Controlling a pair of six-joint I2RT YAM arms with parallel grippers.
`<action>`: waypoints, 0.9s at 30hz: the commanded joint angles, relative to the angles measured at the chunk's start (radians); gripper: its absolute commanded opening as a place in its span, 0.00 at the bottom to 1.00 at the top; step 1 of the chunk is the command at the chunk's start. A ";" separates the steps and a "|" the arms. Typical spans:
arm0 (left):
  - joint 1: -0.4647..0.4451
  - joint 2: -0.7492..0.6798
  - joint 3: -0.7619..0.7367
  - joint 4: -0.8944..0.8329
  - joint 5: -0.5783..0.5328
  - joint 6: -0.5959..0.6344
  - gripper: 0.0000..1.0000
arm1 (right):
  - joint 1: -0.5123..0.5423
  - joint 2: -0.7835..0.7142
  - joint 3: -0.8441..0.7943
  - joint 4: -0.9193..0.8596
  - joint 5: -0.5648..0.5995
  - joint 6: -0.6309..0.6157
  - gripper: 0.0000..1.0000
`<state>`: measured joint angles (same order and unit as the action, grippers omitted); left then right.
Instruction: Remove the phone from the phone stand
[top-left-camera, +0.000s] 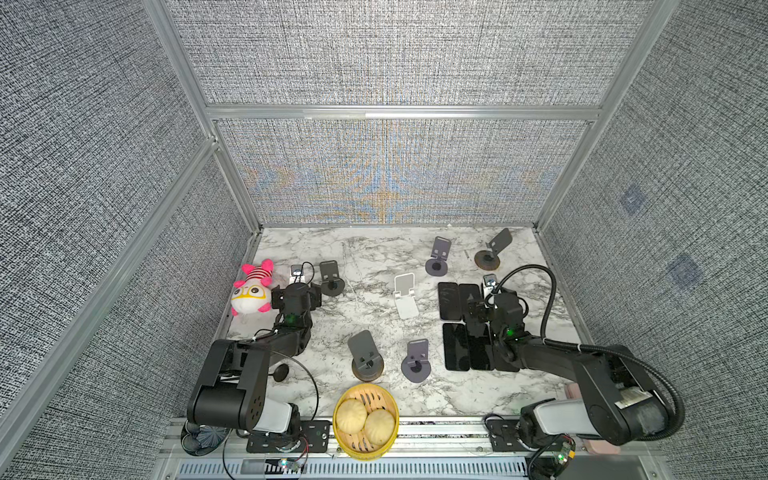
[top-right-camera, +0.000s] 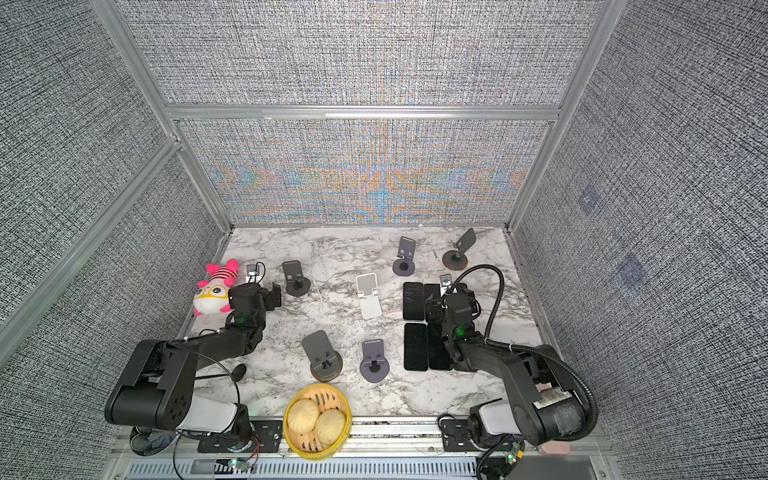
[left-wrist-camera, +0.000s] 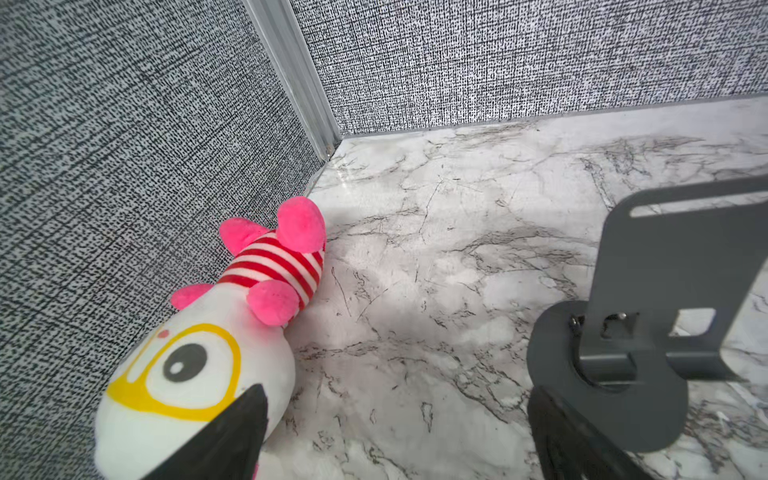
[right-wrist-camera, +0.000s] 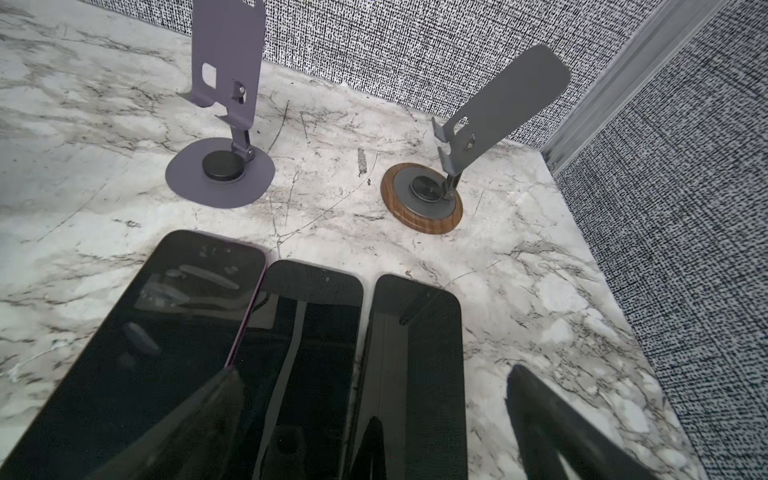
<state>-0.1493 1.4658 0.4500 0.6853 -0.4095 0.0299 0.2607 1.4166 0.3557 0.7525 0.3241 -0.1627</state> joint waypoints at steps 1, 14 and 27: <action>0.006 0.016 -0.007 0.079 0.027 0.013 0.99 | -0.009 0.054 -0.027 0.203 0.004 -0.034 0.99; 0.105 0.003 -0.076 0.164 0.172 -0.073 0.98 | -0.122 0.117 -0.054 0.272 -0.141 0.067 0.99; 0.122 0.060 -0.108 0.277 0.225 -0.071 0.98 | -0.163 0.108 0.029 0.101 -0.188 0.107 0.99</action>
<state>-0.0273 1.5288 0.3397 0.9268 -0.1986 -0.0311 0.1020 1.5330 0.3710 0.8993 0.1596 -0.0792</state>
